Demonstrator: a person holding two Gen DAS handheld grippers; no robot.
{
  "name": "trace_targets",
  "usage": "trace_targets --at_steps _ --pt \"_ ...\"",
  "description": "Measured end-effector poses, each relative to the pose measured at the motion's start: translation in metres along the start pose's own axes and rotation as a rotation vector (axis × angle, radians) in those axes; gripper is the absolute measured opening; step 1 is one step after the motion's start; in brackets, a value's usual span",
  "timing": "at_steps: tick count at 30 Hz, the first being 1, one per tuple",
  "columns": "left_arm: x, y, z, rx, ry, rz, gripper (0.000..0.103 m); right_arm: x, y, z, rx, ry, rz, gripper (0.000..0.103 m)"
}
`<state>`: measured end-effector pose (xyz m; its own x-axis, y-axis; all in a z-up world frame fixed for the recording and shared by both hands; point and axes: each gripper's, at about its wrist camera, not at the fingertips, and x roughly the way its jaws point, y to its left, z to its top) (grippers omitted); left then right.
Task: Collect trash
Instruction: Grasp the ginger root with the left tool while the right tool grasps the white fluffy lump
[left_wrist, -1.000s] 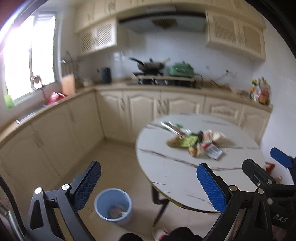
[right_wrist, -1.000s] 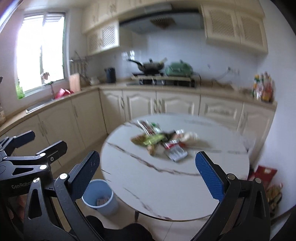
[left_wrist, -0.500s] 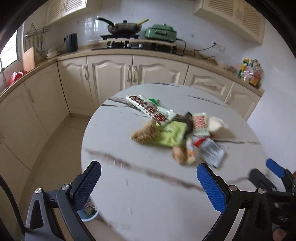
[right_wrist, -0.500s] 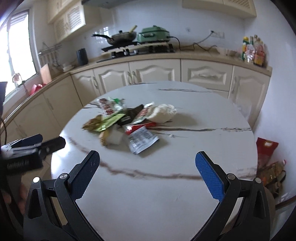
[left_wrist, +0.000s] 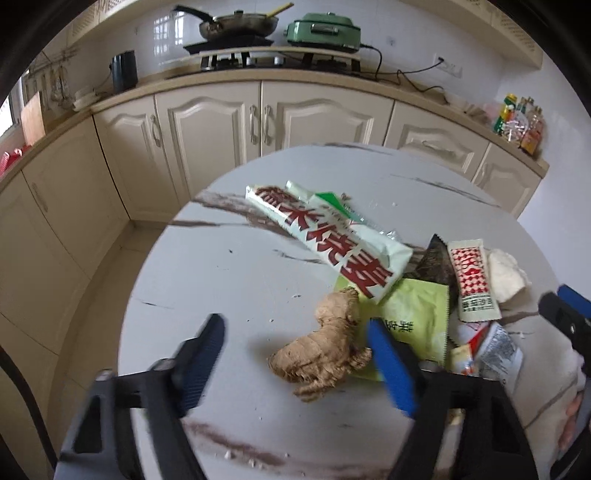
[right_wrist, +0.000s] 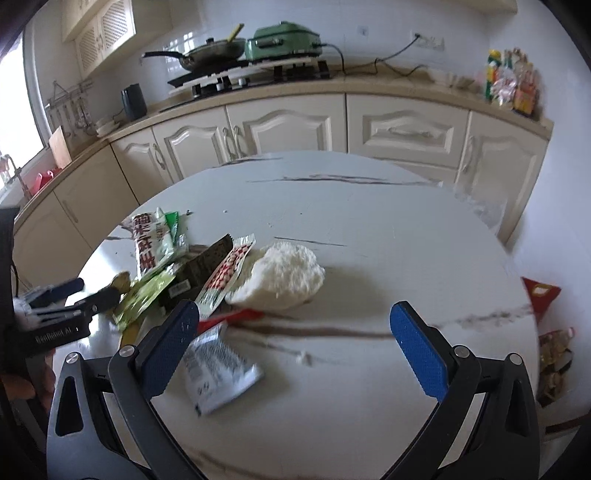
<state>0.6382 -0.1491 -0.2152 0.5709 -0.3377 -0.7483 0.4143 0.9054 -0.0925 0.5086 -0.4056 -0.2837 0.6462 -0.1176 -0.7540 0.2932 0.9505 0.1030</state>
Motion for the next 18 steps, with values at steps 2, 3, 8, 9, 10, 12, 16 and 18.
trace_targets --at_steps 2,3,8,9,10,12,16,18 --pt "0.01 0.003 0.002 0.004 -0.001 -0.029 0.06 0.012 -0.001 0.006 -0.01 0.018 0.007 0.103" --pt "0.011 0.005 0.003 0.013 -0.011 -0.043 0.056 0.021 -0.002 0.01 -0.013 0.04 0.004 0.103" --pt "0.005 0.012 -0.005 0.01 -0.03 -0.077 0.046 0.045 -0.01 0.019 0.017 0.079 0.041 0.103" --pt "0.003 0.014 -0.007 0.008 -0.039 -0.086 0.046 0.05 -0.012 0.019 0.04 0.095 0.071 0.103" --pt "-0.002 0.015 -0.008 0.009 -0.044 -0.09 0.046 0.052 -0.014 0.019 0.053 0.096 0.087 0.103" --pt "-0.011 0.019 -0.012 0.004 -0.056 -0.092 0.046 0.058 -0.016 0.018 0.058 0.102 0.112 0.103" --pt "-0.028 0.025 -0.016 -0.005 -0.077 -0.107 0.046 0.061 -0.016 0.016 0.062 0.103 0.135 0.065" --pt "-0.039 0.028 -0.02 -0.012 -0.083 -0.118 0.046 0.06 -0.018 0.015 0.071 0.103 0.169 0.049"
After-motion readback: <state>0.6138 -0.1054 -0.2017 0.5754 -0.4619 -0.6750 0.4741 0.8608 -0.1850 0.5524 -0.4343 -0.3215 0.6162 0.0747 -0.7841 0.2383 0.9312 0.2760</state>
